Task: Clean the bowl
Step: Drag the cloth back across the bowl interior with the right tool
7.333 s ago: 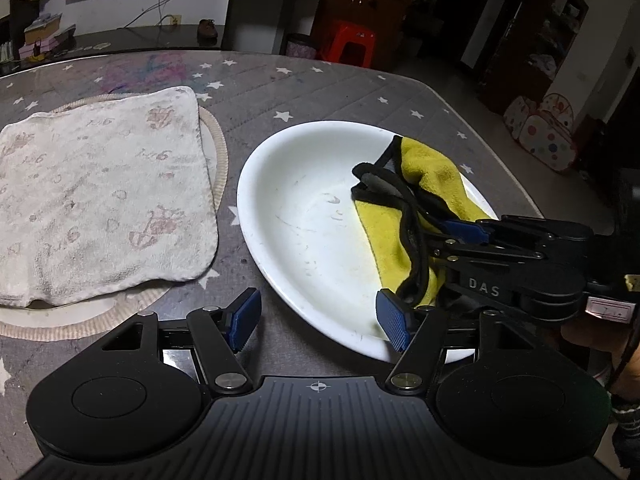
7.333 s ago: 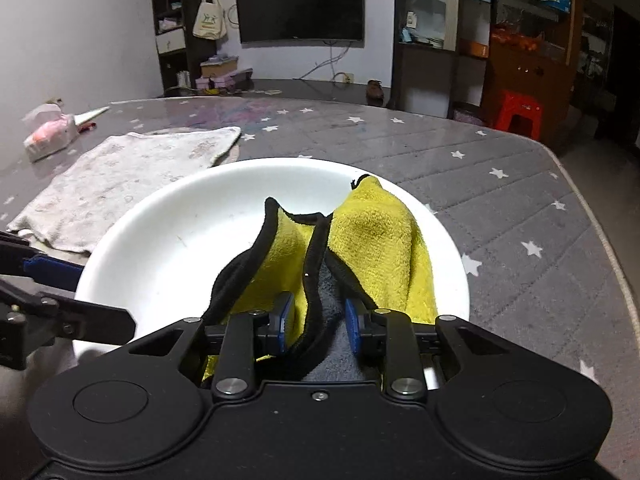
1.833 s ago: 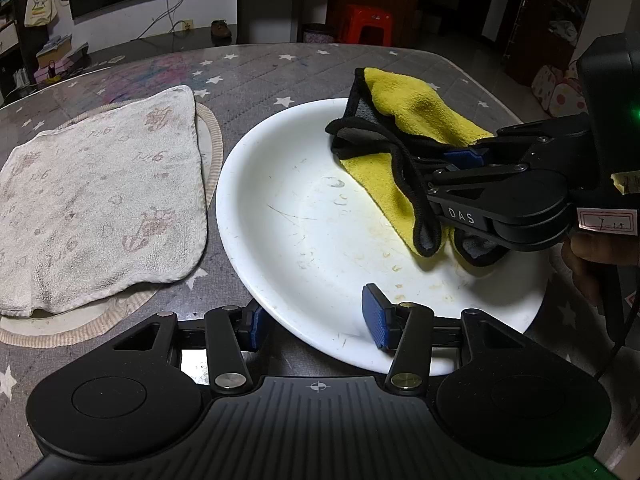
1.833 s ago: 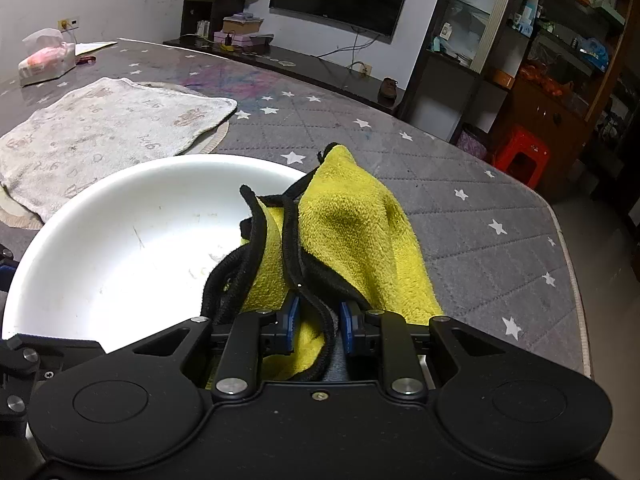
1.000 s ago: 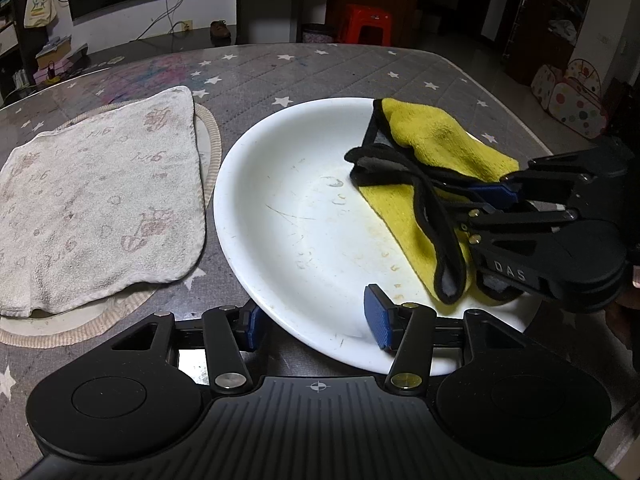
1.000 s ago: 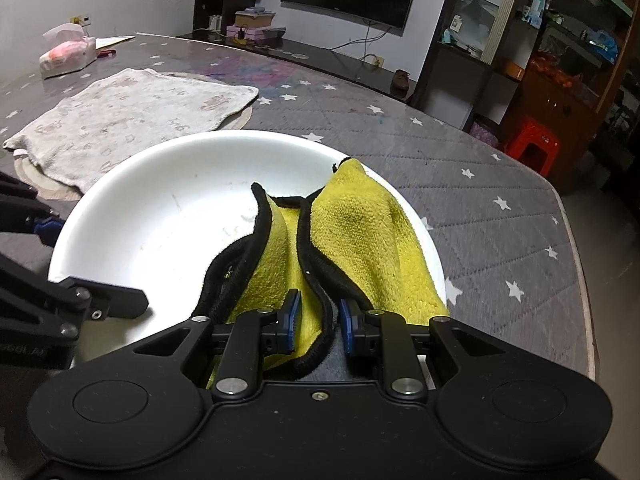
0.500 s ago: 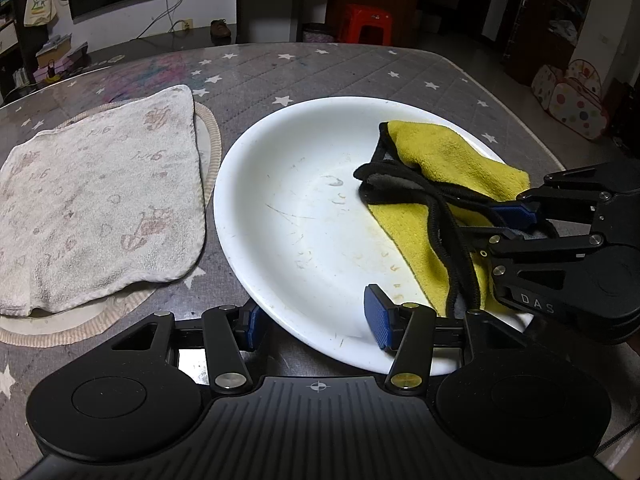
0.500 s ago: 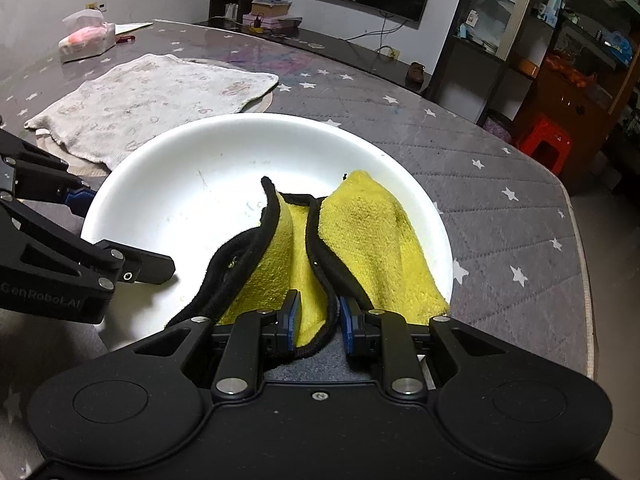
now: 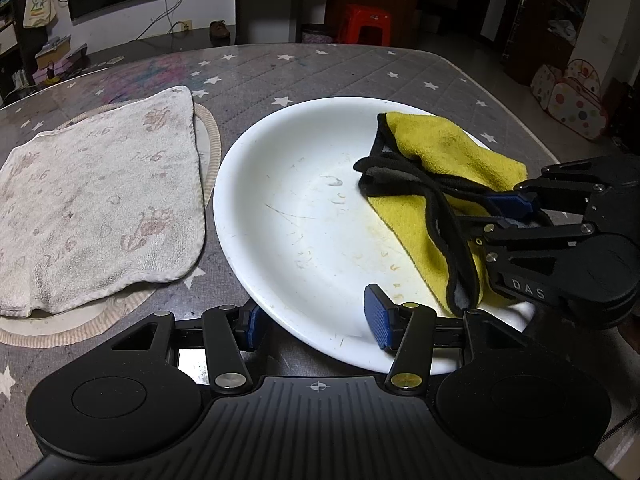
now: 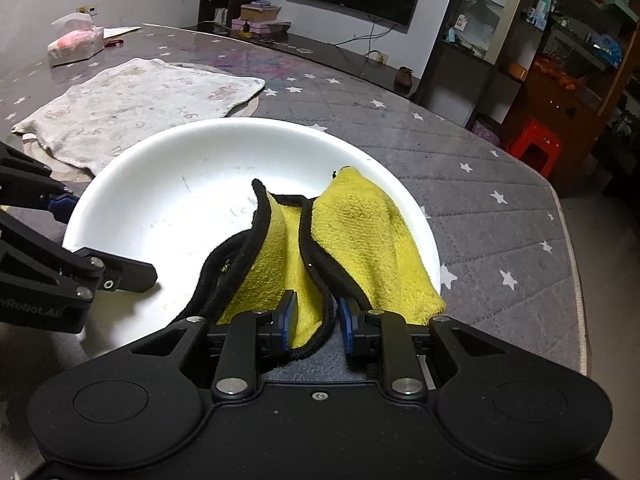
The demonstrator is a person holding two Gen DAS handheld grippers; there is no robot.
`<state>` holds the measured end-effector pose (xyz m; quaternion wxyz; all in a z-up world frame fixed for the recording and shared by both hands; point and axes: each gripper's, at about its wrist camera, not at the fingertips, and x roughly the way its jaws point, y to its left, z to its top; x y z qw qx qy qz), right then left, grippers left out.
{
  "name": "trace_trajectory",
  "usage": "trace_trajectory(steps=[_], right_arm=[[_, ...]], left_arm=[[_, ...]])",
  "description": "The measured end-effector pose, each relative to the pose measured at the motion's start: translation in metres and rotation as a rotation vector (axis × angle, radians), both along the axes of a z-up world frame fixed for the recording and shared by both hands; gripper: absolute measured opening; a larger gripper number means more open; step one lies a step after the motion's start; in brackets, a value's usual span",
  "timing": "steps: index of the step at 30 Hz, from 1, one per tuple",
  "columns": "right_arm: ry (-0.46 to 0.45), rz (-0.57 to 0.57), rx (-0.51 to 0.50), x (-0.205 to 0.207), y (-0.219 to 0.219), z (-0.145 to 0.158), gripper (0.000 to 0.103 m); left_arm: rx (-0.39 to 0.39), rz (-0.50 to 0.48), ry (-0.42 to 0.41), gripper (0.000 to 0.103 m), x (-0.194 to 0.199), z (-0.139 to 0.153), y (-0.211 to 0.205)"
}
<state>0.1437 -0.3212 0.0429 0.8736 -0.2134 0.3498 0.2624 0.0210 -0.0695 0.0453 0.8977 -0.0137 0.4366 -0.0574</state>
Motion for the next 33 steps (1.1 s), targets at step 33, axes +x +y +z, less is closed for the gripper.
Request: trace_trajectory(steps=[33], right_arm=[[-0.067,-0.002,-0.016,0.04,0.022,-0.004,0.024]], left_arm=[[0.004,-0.01,0.001,0.053,-0.001,0.0,-0.001]])
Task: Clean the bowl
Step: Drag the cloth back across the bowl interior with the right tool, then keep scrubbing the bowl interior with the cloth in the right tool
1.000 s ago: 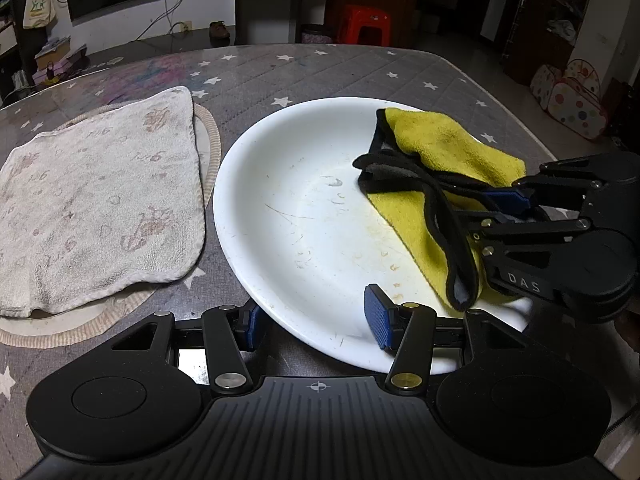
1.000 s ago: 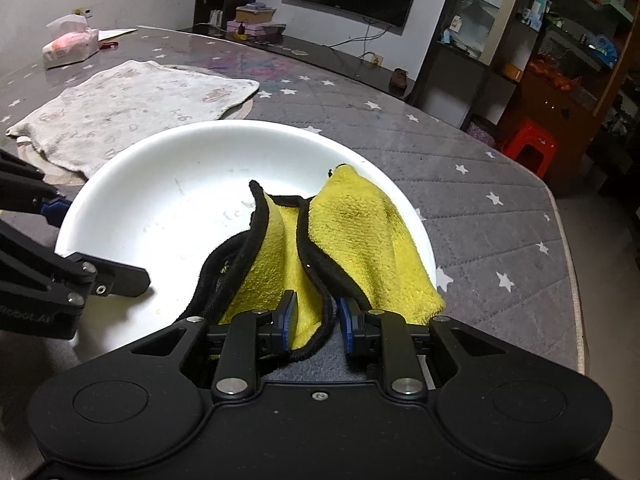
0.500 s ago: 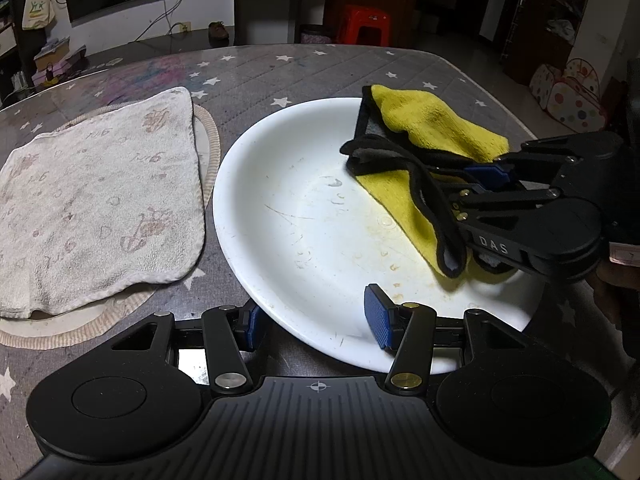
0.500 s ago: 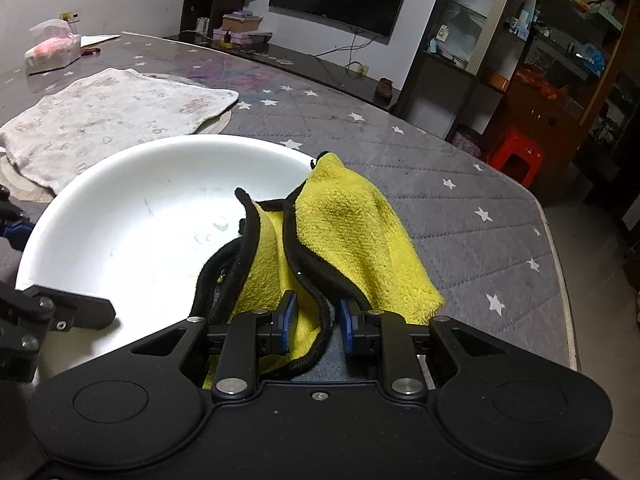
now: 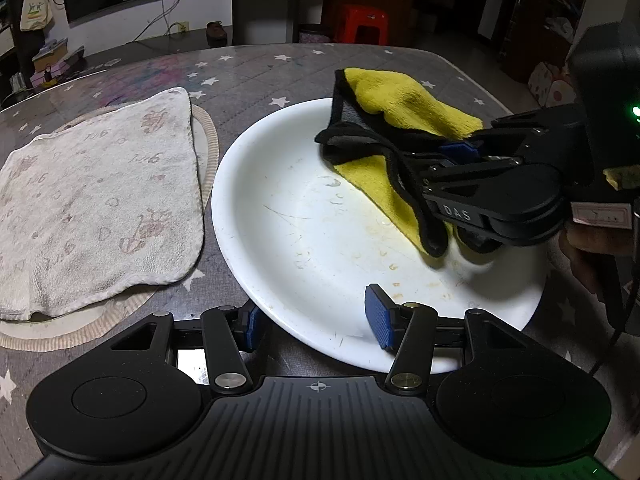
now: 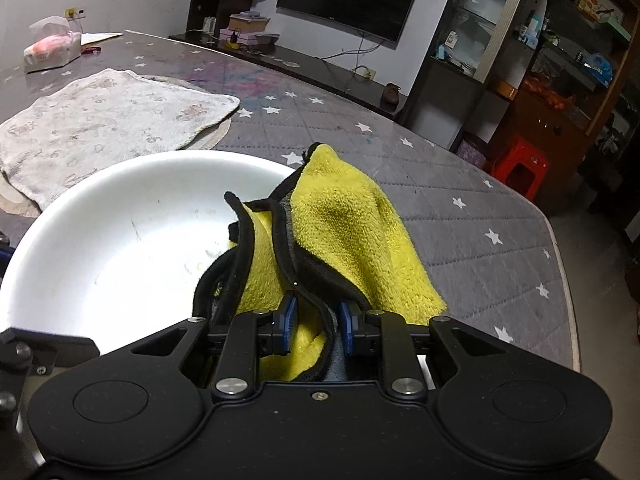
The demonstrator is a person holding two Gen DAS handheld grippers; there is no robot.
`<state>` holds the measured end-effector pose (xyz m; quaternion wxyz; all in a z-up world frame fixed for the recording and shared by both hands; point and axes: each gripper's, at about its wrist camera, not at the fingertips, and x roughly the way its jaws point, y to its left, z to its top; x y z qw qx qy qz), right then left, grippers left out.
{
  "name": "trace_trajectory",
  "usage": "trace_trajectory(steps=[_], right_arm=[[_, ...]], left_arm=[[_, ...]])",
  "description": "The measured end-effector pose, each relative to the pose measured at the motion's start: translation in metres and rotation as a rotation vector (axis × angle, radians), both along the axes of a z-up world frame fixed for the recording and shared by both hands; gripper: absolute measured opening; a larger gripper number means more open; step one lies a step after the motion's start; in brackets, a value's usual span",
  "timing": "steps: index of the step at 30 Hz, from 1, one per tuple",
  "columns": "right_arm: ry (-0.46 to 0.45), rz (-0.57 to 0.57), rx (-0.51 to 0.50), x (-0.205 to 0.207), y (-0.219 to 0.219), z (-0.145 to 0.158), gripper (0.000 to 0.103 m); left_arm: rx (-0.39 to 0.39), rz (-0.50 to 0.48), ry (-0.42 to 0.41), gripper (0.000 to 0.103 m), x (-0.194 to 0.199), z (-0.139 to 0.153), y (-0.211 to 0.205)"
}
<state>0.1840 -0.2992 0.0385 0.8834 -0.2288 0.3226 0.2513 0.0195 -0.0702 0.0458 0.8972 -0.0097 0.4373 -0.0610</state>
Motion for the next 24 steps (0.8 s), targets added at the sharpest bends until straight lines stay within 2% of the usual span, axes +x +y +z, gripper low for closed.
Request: trace_trajectory(steps=[10,24], right_arm=[[-0.002,0.013,-0.003,0.006,0.005,0.0,0.024],[0.008,0.005,-0.018,-0.011,-0.012,0.002,0.024]], left_arm=[[0.0,-0.005,0.003,0.053,0.0,0.001,0.0],[-0.003,-0.021,0.008,0.053,0.002,0.0,0.004]])
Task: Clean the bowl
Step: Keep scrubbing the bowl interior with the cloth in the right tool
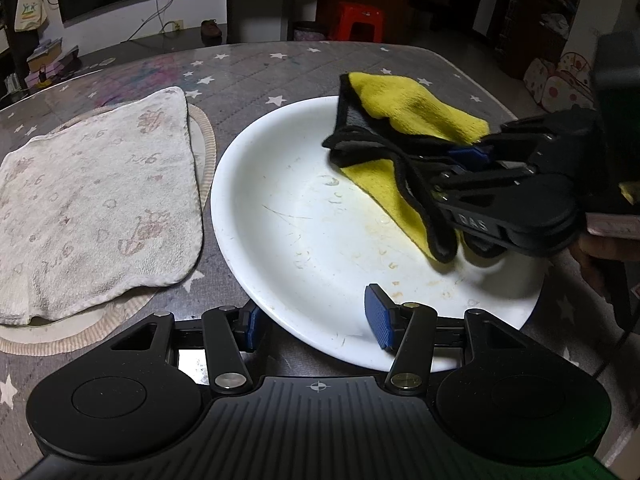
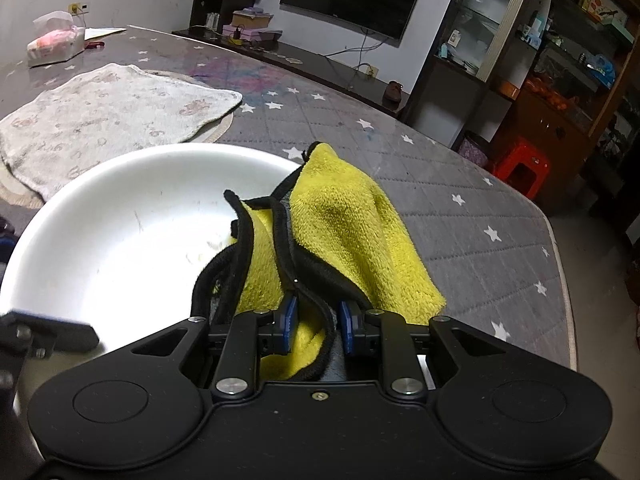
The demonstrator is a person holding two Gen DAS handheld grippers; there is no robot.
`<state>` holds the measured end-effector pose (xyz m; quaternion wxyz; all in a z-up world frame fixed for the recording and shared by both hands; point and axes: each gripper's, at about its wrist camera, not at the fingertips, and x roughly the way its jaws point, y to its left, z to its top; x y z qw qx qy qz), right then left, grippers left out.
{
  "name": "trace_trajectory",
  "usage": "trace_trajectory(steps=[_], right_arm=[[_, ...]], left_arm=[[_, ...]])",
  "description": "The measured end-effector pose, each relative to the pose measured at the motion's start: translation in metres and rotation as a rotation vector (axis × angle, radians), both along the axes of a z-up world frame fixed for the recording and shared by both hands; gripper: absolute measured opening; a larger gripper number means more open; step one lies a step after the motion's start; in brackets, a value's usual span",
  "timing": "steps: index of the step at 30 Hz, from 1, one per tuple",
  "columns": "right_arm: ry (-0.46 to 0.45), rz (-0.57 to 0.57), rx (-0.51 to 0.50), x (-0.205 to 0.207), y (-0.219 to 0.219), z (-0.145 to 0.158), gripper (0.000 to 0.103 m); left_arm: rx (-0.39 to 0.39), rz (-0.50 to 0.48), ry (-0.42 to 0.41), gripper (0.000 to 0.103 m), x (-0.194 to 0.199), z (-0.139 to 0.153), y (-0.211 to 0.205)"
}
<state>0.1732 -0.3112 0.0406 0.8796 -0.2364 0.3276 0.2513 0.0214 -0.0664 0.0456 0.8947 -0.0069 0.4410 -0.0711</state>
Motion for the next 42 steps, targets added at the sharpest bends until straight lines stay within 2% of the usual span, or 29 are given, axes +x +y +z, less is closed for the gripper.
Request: trace_trajectory(steps=[26,42], right_arm=[[0.102,-0.001,0.015,-0.041,-0.013,0.008,0.024],[0.068,-0.012,0.034,-0.018,-0.006,0.004,0.025]], left_arm=[[0.002,-0.013,0.002,0.053,0.001,0.0,0.0],[0.005,-0.005,0.0,0.053,0.002,-0.001,0.0]])
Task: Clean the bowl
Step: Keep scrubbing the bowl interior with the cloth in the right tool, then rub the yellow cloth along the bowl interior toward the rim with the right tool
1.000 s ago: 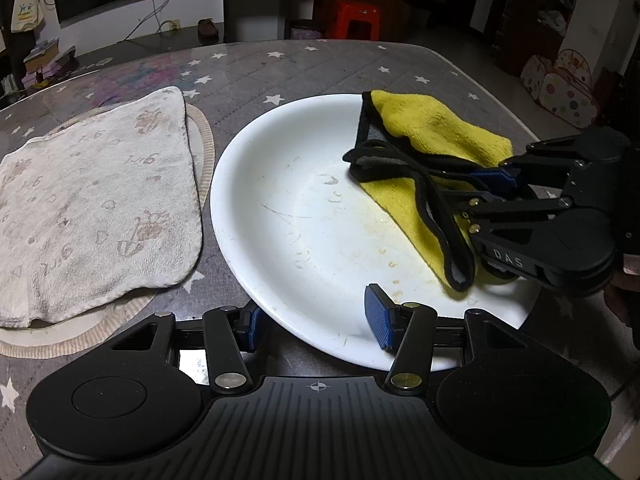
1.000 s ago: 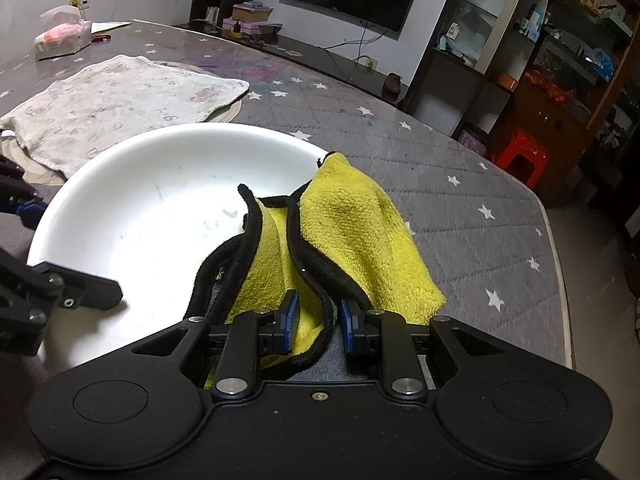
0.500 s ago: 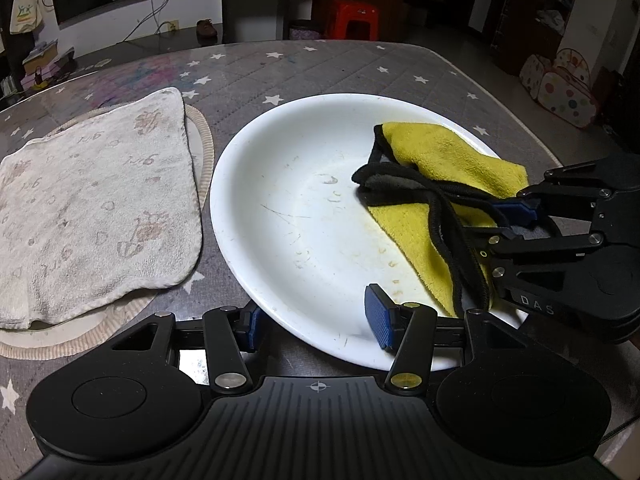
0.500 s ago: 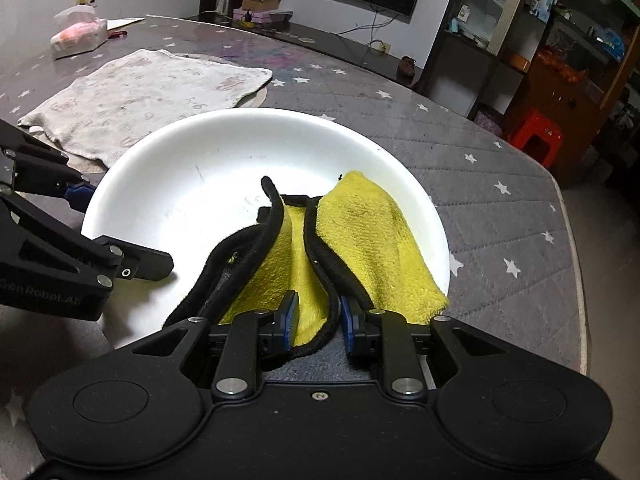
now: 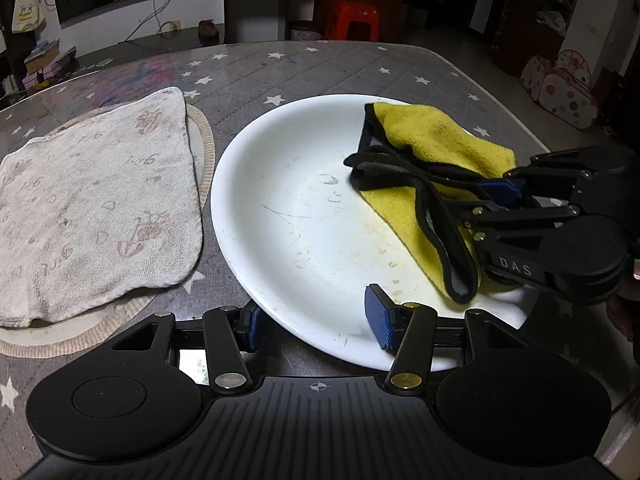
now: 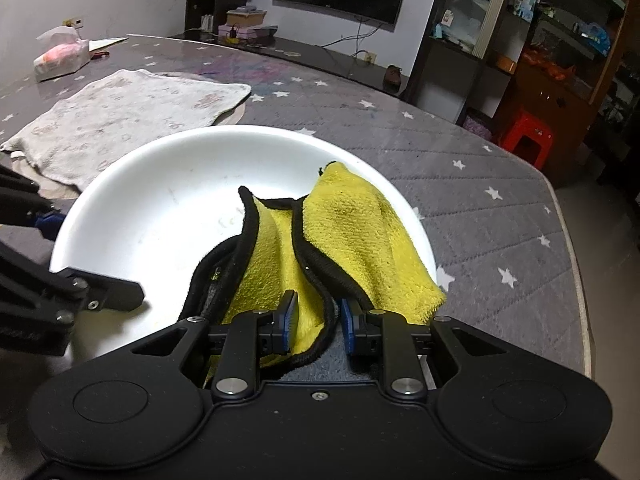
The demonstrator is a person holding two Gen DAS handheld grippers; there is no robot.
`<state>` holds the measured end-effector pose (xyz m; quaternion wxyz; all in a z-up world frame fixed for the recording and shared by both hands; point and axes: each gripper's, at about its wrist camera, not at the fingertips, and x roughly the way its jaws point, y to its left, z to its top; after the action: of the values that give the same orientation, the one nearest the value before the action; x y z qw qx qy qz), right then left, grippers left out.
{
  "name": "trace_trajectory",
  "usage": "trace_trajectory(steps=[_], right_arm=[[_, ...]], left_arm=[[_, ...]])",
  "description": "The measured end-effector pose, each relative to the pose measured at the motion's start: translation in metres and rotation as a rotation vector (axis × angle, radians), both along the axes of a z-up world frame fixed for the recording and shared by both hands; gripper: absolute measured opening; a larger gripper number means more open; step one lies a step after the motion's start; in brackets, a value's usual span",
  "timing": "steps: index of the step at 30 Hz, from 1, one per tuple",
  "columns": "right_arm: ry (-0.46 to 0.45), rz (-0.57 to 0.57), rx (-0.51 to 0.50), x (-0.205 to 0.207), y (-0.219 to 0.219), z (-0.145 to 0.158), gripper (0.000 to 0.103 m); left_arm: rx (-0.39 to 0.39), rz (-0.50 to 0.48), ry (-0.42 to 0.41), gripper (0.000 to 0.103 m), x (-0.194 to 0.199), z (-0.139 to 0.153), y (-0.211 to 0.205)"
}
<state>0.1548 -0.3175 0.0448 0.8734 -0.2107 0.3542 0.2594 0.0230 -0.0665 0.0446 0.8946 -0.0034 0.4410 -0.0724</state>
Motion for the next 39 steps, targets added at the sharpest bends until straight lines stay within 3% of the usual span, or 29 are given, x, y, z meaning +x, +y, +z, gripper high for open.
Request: trace_trajectory(steps=[22,39], right_arm=[[-0.043,0.007,0.004,0.03,0.017,-0.004,0.025],[-0.034,-0.007,0.009,0.022,0.002,-0.002,0.025]], left_arm=[[0.011,0.026,-0.01,0.056,-0.001,-0.002,-0.003],[0.006,0.187,0.018,0.055,0.002,0.001,-0.013]])
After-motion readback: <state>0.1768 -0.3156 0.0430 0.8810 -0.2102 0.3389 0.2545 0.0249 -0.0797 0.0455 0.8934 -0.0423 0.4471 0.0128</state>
